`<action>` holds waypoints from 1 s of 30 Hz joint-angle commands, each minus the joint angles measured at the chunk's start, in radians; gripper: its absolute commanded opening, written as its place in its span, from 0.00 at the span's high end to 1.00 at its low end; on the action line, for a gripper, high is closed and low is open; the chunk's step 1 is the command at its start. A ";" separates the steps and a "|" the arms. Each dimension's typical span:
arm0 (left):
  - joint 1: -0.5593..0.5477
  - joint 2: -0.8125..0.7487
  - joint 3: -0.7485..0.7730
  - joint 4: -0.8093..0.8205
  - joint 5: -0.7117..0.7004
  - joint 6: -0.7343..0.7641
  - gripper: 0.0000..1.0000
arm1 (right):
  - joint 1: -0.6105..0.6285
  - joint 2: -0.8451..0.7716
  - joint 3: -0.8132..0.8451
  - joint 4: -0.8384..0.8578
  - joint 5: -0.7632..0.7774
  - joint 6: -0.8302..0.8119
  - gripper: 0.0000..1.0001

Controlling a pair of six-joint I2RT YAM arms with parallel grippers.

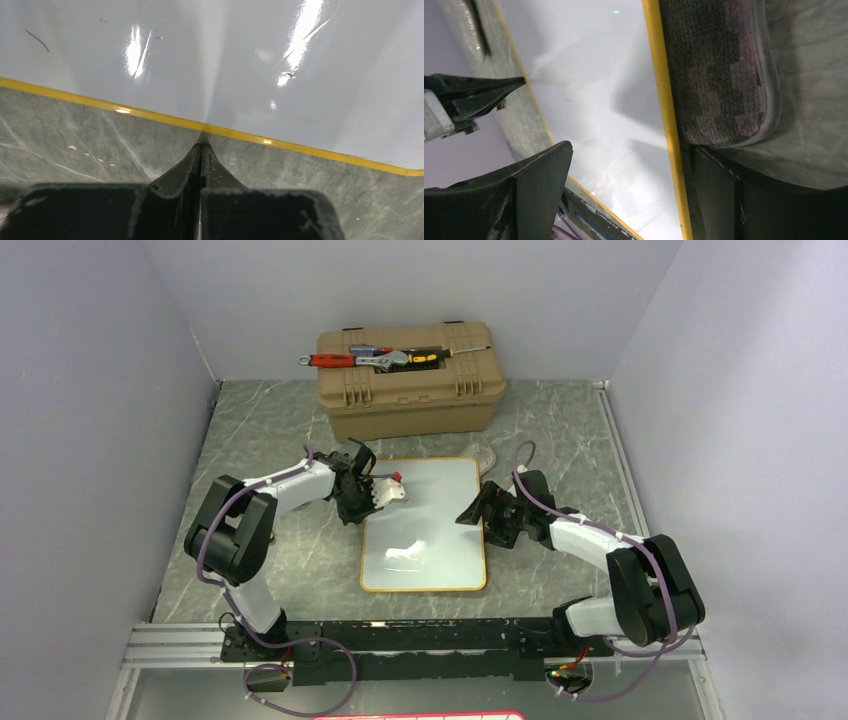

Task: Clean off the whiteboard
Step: Adjust the whiteboard at the center of the board.

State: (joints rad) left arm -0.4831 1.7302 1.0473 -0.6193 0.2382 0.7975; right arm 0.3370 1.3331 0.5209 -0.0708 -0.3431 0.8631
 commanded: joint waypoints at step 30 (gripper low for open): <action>0.081 -0.131 0.238 -0.304 0.214 -0.104 0.93 | 0.110 -0.154 0.483 -0.394 0.018 -0.279 1.00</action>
State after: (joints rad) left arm -0.5243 1.7172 1.1267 -0.7864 0.3523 0.7437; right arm 0.4057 1.2457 0.7589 -0.1665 -0.4858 0.8272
